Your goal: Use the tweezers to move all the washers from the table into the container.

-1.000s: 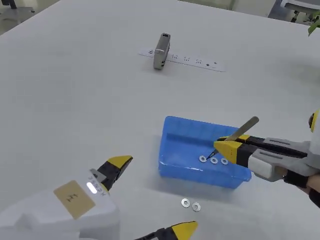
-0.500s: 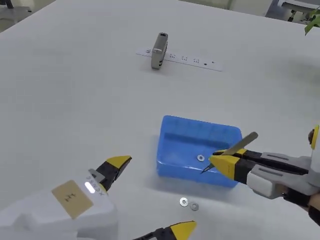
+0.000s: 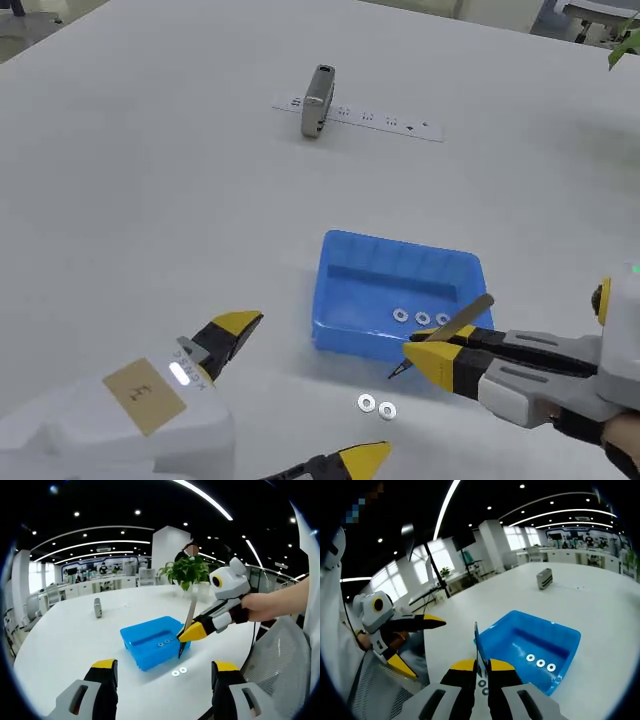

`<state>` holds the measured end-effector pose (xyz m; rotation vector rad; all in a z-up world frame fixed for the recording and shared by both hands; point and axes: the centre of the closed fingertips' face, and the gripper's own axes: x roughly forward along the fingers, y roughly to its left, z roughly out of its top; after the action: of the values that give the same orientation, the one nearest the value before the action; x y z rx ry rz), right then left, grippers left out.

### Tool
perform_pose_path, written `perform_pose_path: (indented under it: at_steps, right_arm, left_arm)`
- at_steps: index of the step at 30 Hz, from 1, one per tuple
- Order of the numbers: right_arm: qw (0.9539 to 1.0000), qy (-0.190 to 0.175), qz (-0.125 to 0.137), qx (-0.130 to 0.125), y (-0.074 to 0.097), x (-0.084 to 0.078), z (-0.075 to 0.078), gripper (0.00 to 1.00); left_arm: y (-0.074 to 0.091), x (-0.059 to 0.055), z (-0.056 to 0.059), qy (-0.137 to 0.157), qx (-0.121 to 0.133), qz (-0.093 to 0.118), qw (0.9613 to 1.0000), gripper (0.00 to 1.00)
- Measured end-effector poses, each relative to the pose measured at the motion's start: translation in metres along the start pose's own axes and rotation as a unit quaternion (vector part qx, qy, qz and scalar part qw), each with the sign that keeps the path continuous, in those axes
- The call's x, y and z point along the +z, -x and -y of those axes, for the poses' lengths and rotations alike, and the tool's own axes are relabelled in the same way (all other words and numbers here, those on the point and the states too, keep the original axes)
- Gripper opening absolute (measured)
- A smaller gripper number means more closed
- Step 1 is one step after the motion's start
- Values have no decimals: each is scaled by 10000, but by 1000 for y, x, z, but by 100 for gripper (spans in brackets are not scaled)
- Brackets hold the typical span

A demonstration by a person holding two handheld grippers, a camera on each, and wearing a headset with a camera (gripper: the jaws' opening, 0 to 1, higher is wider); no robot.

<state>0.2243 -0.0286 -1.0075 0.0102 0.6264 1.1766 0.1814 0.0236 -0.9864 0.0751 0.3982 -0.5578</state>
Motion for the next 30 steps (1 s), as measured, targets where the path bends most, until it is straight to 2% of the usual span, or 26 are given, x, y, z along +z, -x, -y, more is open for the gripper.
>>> perform_pose_path:
  at_steps: [12,19,25,30]
  right_arm:
    - [9994,-29,-345,25,-7,-26,0,5]
    - [9980,210,-603,30,-10,-36,-3,5]
    - [9945,726,-748,41,-11,-38,-8,5]
    - [9864,1383,-892,37,-13,-40,-14,5]
  left_arm:
    - [0,0,1,-2,-19,-13,10000,77]
    - [0,0,2,-19,-38,-16,10000,77]
    - [0,0,3,-28,-50,-25,10000,77]
    - [-1,0,3,-37,-68,-31,10000,77]
